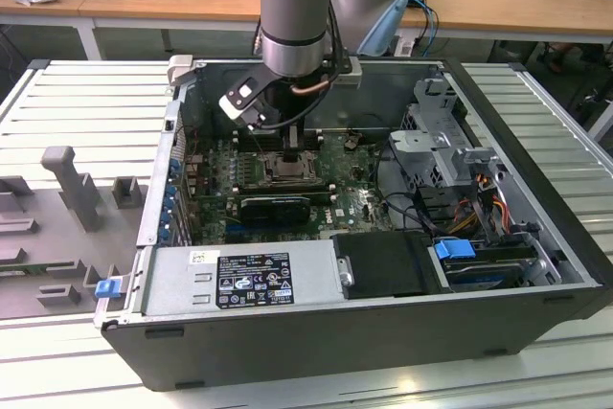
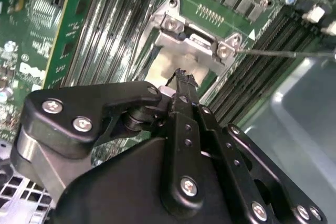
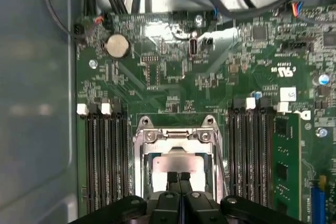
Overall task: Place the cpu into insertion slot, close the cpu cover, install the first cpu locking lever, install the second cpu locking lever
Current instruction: 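Close the cpu cover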
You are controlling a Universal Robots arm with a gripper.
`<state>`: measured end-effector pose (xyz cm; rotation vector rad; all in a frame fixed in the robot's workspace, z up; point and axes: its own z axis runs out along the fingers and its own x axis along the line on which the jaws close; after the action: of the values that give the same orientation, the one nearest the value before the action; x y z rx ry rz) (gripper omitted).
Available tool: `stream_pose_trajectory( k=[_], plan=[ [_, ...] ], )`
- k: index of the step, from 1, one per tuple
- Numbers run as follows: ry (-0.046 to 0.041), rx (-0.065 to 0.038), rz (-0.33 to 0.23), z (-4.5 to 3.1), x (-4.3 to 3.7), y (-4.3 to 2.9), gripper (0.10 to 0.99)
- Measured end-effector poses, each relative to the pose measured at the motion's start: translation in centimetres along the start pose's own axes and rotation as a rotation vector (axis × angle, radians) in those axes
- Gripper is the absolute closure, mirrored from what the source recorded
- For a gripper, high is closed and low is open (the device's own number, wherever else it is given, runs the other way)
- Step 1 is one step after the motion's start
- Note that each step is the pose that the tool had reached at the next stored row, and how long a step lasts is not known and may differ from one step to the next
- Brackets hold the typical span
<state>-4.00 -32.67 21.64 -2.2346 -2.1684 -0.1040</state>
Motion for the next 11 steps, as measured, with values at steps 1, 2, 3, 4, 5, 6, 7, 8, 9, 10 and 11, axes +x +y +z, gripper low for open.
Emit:
stream_pose_trajectory(
  k=[1, 2, 3, 4, 5, 6, 7, 8, 9, 10, 11],
  plan=[
    [0.0004, 0.000, 0.000, 0.14, -0.03, -0.34, 0.980],
    [0.0005, 0.000, -0.001, 0.15, -0.05, -0.58, 0.980],
    [0.0008, 0.000, -0.001, 0.16, -0.05, -0.79, 0.980],
    [0.0007, 0.000, -0.001, 0.20, -0.06, -1.13, 0.980],
    [0.0007, 0.000, -0.002, 0.55, -0.10, -1.44, 0.980],
    [0.0007, 0.000, -0.002, 0.72, -0.10, -1.47, 0.980],
    [0.0008, 0.000, -0.002, 0.87, -0.12, -1.47, 0.980],
    [0.0007, 0.000, -0.002, 1.01, -0.13, -1.48, 0.980],
    [0.0005, 0.001, -0.002, 1.03, -0.13, -1.48, 0.980],
    [0.0005, 0.001, -0.002, 1.02, -0.13, -1.48, 0.980],
    [0.0004, 0.001, -0.002, 0.93, -0.13, -1.48, 0.980]
  ],
)
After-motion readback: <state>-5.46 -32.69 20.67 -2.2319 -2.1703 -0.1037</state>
